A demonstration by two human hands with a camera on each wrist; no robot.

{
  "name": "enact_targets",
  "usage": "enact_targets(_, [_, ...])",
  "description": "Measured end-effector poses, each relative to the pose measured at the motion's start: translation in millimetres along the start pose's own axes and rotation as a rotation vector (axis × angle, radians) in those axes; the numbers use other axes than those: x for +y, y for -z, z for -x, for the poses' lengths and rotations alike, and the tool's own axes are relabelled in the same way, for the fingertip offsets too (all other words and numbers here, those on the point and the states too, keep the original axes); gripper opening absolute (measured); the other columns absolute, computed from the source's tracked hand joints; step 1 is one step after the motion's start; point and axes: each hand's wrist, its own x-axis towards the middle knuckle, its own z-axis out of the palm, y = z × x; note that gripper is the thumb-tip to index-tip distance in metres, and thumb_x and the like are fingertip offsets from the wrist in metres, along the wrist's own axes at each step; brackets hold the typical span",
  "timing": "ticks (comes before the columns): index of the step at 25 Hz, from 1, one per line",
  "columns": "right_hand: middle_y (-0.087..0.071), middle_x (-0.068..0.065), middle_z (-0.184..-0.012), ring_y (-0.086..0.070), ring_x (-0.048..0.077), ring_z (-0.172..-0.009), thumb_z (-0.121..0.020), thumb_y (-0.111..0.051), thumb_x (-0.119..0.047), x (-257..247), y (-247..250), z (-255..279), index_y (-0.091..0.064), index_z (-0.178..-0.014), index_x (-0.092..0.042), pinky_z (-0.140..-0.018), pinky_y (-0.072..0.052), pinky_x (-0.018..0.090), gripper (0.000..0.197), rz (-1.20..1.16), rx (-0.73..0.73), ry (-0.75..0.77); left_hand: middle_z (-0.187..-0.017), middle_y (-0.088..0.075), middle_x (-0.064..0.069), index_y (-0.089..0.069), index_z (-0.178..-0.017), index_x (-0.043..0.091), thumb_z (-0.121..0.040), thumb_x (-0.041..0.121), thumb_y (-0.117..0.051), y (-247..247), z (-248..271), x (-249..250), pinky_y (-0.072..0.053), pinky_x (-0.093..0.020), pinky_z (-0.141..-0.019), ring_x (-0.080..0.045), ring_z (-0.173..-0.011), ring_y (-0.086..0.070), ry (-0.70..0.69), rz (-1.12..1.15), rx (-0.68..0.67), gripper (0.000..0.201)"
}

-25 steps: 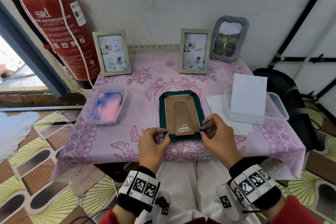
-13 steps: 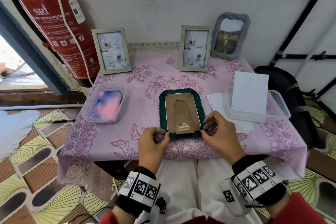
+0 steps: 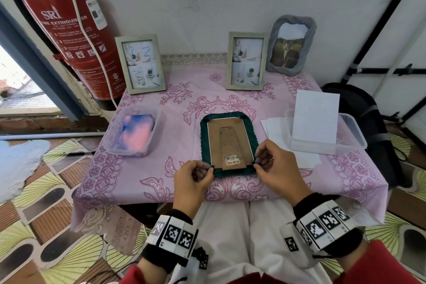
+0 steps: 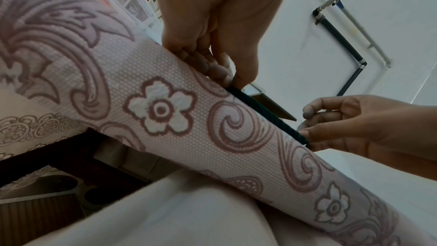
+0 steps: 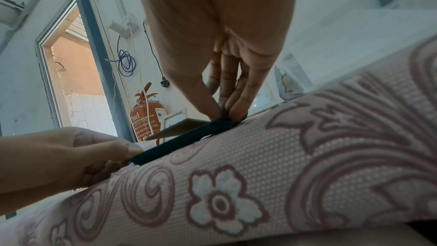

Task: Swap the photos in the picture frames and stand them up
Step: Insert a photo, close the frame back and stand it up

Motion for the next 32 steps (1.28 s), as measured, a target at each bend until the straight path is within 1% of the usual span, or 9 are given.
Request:
enact_targets(4, [-0.063,-0.003,-0.069,-0.060,0.008,-0.064,-0.072,-0.069,0.001,1.0,5.8,-3.2,-0.057,-0.087,-0.022,-0.059,-0.047,0.011,0.030,0.045,-0.056,-0.008,-0.066,-0.058,-0.004,-0.067,-0.084,0.004,-0.079,0.001,-0.069,3.3,-2.5,2.0,-0.044,-0.011,-0.055,-0.011,-0.060,-0.049,-0.007,-0.038,-0.048,0.007])
enact_targets(7, [-0.062,-0.006,-0.070,-0.057,0.004,-0.063,-0.077,-0.066,-0.001,1.2,8.2,-7.3,-0.061,-0.088,-0.025,-0.059,-0.044,0.006,0.027,0.006,-0.063,-0.064,-0.073,-0.058,-0.006,-0.062,-0.104,0.011,-0.085,0.006,-0.064,5.7,-4.6,-0.2,-0.044,-0.010,-0.060,-0.010,-0.065,-0.051,-0.013,-0.071,0.011,0.020])
enact_targets(10, [-0.062,-0.006,-0.082,-0.053,0.005,-0.077,-0.082,-0.064,-0.008,-2.3,5.4,-10.7,-0.066,-0.094,-0.023,-0.066,-0.039,0.005,0.019,0.066,-0.068,-0.017,-0.092,-0.058,-0.011,-0.061,-0.115,0.008,-0.088,0.012,-0.061,4.7,-10.7,-4.8,-0.047,-0.014,-0.076,-0.011,-0.075,-0.053,0.028,-0.150,0.073,0.028])
enact_targets(13, [-0.062,-0.003,-0.096,-0.048,0.010,-0.094,-0.085,-0.063,-0.017,-9.4,-2.9,-14.3,-0.069,-0.100,-0.022,-0.078,-0.035,0.015,0.017,0.123,-0.190,0.036,-0.098,-0.053,-0.006,-0.064,-0.113,0.008,-0.081,0.023,-0.070,0.5,-14.0,-5.3,-0.040,-0.008,-0.071,-0.003,-0.074,-0.050,0.061,-0.240,0.042,0.035])
enact_targets(16, [-0.057,0.001,-0.104,-0.044,0.013,-0.103,-0.087,-0.061,-0.019,-13.5,-9.1,-18.6,-0.068,-0.106,-0.022,-0.081,-0.028,0.015,0.020,0.150,-0.209,0.032,-0.100,-0.054,-0.004,-0.066,-0.105,0.008,-0.075,0.019,-0.076,0.4,-16.7,0.8,-0.046,-0.009,-0.072,-0.008,-0.081,-0.059,0.095,-0.070,0.080,0.033])
enact_targets(19, [-0.049,0.000,-0.114,-0.036,0.010,-0.112,-0.089,-0.059,-0.018,-19.2,-8.8,-25.6,-0.067,-0.110,-0.023,-0.089,-0.024,0.012,0.024,0.123,-0.172,0.030,-0.102,-0.067,-0.010,-0.064,-0.101,0.008,-0.076,0.011,-0.075,0.3,-16.0,10.7,-0.056,-0.028,-0.079,-0.022,-0.089,-0.069,0.130,0.232,0.030,0.028])
enact_targets(22, [-0.055,0.000,-0.121,-0.044,0.013,-0.117,-0.092,-0.055,-0.021,-33.7,-8.0,-33.2,-0.063,-0.118,-0.021,-0.100,-0.034,0.022,0.027,0.065,-0.158,0.032,-0.098,-0.070,-0.019,-0.060,-0.104,0.004,-0.079,0.002,-0.070,-3.7,-11.5,26.8,-0.060,-0.037,-0.073,-0.029,-0.085,-0.070,0.150,0.447,-0.058,0.028])
enact_targets(27, [-0.068,-0.005,-0.109,-0.061,-0.001,-0.098,-0.090,-0.059,-0.025,-67.2,13.0,-50.5,-0.060,-0.119,-0.021,-0.084,-0.046,0.007,0.029,-0.207,0.052,0.031,-0.096,-0.070,-0.013,-0.062,-0.103,0.004,-0.075,-0.005,-0.071,-9.3,-6.3,51.9,-0.058,-0.029,-0.069,-0.025,-0.074,-0.071,-0.013,0.579,-0.116,0.030])
enact_targets(32, [-0.071,-0.011,-0.095,-0.066,-0.003,-0.090,-0.084,-0.067,-0.026,-89.2,21.0,-54.9,-0.056,-0.107,-0.022,-0.072,-0.053,0.011,0.026,-0.391,0.114,0.057,-0.095,-0.073,-0.005,-0.064,-0.094,0.010,-0.074,-0.002,-0.074,-19.6,-3.1,69.4,-0.059,-0.031,-0.073,-0.021,-0.082,-0.072,-0.143,0.454,-0.145,0.026])
